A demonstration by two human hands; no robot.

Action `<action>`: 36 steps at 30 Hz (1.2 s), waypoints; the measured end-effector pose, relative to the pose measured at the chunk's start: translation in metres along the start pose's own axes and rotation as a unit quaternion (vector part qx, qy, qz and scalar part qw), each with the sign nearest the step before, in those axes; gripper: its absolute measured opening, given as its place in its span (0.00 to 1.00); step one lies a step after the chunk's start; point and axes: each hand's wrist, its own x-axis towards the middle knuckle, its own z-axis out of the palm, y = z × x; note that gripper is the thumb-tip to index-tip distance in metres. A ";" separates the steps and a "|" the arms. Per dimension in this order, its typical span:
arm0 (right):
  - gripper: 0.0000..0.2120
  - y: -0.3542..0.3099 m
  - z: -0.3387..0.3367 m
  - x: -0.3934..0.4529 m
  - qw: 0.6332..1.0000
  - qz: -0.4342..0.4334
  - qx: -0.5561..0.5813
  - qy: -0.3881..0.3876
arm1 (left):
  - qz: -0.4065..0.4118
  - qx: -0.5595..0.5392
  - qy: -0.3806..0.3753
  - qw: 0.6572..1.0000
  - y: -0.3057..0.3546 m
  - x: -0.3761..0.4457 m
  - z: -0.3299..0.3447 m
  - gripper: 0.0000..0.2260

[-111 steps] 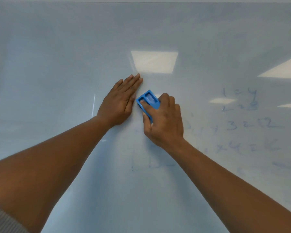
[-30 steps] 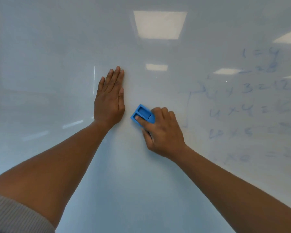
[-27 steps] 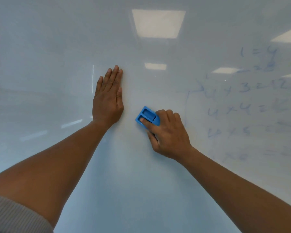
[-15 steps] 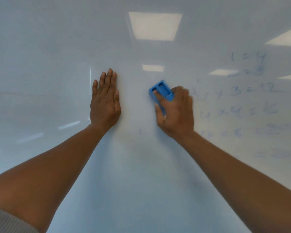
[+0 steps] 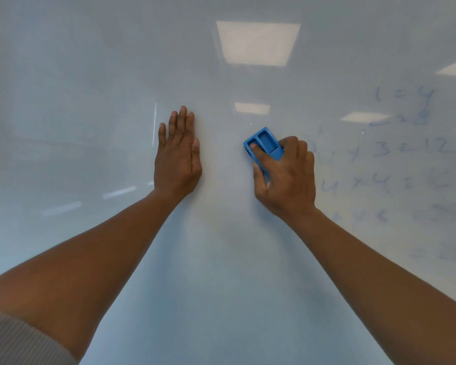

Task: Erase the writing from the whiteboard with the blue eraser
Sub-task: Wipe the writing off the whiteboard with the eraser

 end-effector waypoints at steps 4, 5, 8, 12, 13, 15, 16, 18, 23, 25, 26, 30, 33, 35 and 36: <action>0.20 -0.012 0.007 -0.033 0.992 -0.115 0.037 -0.031 | 0.013 -0.018 0.006 1.000 0.017 0.012 0.003 0.24; 0.21 -0.012 0.008 -0.046 0.984 -0.165 0.040 -0.052 | 0.020 -0.024 0.005 1.000 0.023 0.016 0.003 0.24; 0.21 0.002 0.004 -0.054 0.978 -0.196 0.036 -0.067 | 0.034 -0.037 0.008 0.999 0.038 0.026 0.006 0.24; 0.20 0.027 -0.010 -0.006 0.999 -0.037 -0.010 0.011 | 0.041 -0.048 0.003 0.998 0.052 0.032 0.009 0.23; 0.19 0.033 -0.014 0.009 0.999 0.000 -0.020 0.027 | 0.042 -0.051 -0.001 0.998 0.054 0.031 0.010 0.23; 0.19 0.042 -0.019 0.032 0.997 0.057 -0.024 0.043 | 0.043 -0.053 -0.006 0.998 0.058 0.029 0.013 0.23; 0.19 0.042 -0.019 0.038 0.996 0.077 -0.021 0.049 | 0.043 -0.055 -0.009 0.998 0.059 0.029 0.015 0.23; 0.19 0.036 -0.016 0.033 0.996 0.078 -0.010 0.049 | 0.045 -0.060 -0.012 0.997 0.061 0.029 0.018 0.23; 0.21 0.028 -0.010 -0.019 0.989 -0.145 0.006 -0.043 | 0.048 -0.058 -0.017 0.997 0.064 0.034 0.022 0.24; 0.20 0.040 -0.015 -0.013 0.992 -0.120 -0.005 -0.029 | 0.049 -0.055 -0.018 0.997 0.067 0.036 0.022 0.24; 0.20 0.046 -0.017 -0.004 0.997 -0.073 -0.011 -0.008 | 0.052 -0.052 -0.019 0.997 0.069 0.036 0.023 0.24; 0.18 0.078 -0.033 0.038 0.994 0.090 -0.033 0.061 | 0.058 -0.051 -0.026 0.997 0.074 0.037 0.024 0.23; 0.18 0.088 -0.036 0.050 0.987 0.138 -0.021 0.077 | 0.063 -0.041 -0.030 0.997 0.078 0.037 0.025 0.24; 0.18 0.081 -0.034 0.039 0.991 0.112 -0.006 0.072 | 0.068 -0.035 -0.033 0.997 0.081 0.038 0.027 0.24; 0.19 0.076 -0.031 0.027 0.996 0.068 -0.004 0.057 | 0.070 -0.033 -0.033 0.996 0.083 0.039 0.027 0.24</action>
